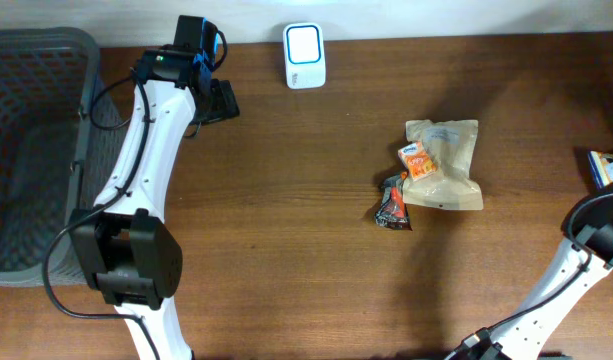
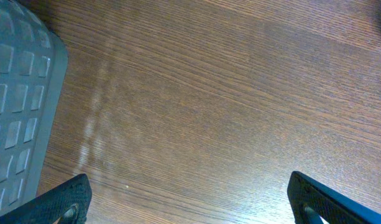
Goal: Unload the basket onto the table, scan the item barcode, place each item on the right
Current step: 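Carry the bottle to the far right edge and release it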
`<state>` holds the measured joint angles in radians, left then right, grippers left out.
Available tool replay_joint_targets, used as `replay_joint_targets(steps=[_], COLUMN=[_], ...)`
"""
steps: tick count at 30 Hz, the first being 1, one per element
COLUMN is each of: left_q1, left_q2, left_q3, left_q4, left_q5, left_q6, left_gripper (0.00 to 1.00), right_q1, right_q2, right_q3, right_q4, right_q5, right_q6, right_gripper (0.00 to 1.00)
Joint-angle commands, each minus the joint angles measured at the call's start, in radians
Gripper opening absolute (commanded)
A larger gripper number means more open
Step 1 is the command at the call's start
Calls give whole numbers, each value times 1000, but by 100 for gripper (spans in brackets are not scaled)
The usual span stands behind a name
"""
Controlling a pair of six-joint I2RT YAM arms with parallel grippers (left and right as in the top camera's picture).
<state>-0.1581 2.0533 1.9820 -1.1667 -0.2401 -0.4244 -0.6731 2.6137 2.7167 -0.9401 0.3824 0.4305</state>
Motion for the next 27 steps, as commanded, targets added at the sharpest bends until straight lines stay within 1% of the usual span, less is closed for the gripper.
replay_joint_targets(steps=[1,5,7,9,13,15,17,18,19,21,24,26,27], left_q1=[-5,-6,-5,-5,-5,-6,-5,-5,-5,-5,-6,-6,-5], left_q2=[16,16,16,16,16,16,16,16,16,16,16,16,16], left_q3=[-1,-1,-1,-1,-1,-1,-1,-1,-1,-1,-1,-1,-1], left_q4=[-2,-2,-2,-2,-2,-2,-2,-2,-2,-2,-2,-2,-2], left_q5=[-3,-3,-3,-3,-3,-3,-3,-4,-3,-3,-3,-3,-3], left_q6=[-13,-13,-13,-13,-13,-13,-13,-13,-13,-13,-13,-13,-13], left_gripper=[99,99,99,99,99,99,99,99,99,99,99,99,99], right_q1=[7,11,16,20,26,27,28,31,33,45,67,82,89], right_q2=[-4,-3,-3,-3,-3,-3,-3,-4,-5,-14,-37,-59,-70], right_q3=[7,-61,-121,-159,-177,-177,-177,-177,-175,-160,-140,-138,-138], right_q4=[51,103,139,153,164,169,170,169,165,146,135,133,132], right_q5=[-63,-65,-64,-65,-53,-53,-53,-52,-35,8,14,14,14], right_q6=[-8,-18,-35,-34,-43,-80,-122,-143,-146,-146,-146,-146,-146], right_gripper=[64,64,64,66,67,68,74,80,83,85,90,98,99])
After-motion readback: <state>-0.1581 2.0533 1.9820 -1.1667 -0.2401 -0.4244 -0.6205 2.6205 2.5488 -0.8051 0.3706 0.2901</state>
